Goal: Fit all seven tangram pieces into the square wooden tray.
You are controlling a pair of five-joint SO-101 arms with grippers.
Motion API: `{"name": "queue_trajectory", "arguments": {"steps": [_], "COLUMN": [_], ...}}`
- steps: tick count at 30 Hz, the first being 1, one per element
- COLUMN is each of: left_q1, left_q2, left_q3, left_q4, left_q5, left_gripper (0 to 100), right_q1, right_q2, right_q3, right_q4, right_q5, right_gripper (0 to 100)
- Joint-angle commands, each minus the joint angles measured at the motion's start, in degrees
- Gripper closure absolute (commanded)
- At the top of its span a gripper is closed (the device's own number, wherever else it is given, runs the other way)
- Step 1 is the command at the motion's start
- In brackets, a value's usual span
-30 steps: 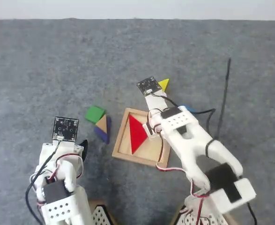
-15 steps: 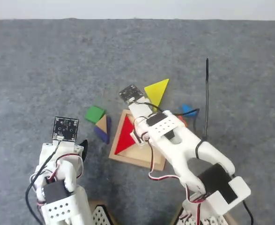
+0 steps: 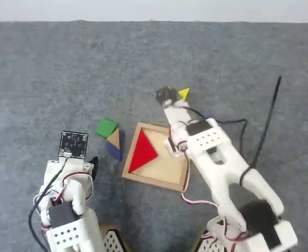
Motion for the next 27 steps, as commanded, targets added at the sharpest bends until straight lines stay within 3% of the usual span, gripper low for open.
{"name": "queue_trajectory", "arguments": {"steps": [1, 17, 23, 27], "left_q1": [0.0, 0.0, 0.0, 0.0], "left_q2": [0.26, 0.26, 0.26, 0.26], "left_q3": [-0.4, -0.4, -0.4, -0.4], "left_q4": [-0.18, -0.18, -0.18, -0.18], "left_q5": [-0.62, -0.62, -0.62, -0.62], "left_gripper": [72, 72, 72, 72], "right_q1": [0.75, 10.86, 8.57, 6.2], "right_q2": [-3.56, -1.45, -6.02, -9.54], "right_q3": [4.13, 6.68, 3.78, -3.08], "right_q4": [0.75, -5.05, -5.76, -4.18], "right_q5": [3.87, 11.96, 11.43, 6.42], "right_gripper": [63.8, 63.8, 63.8, 63.8]}}
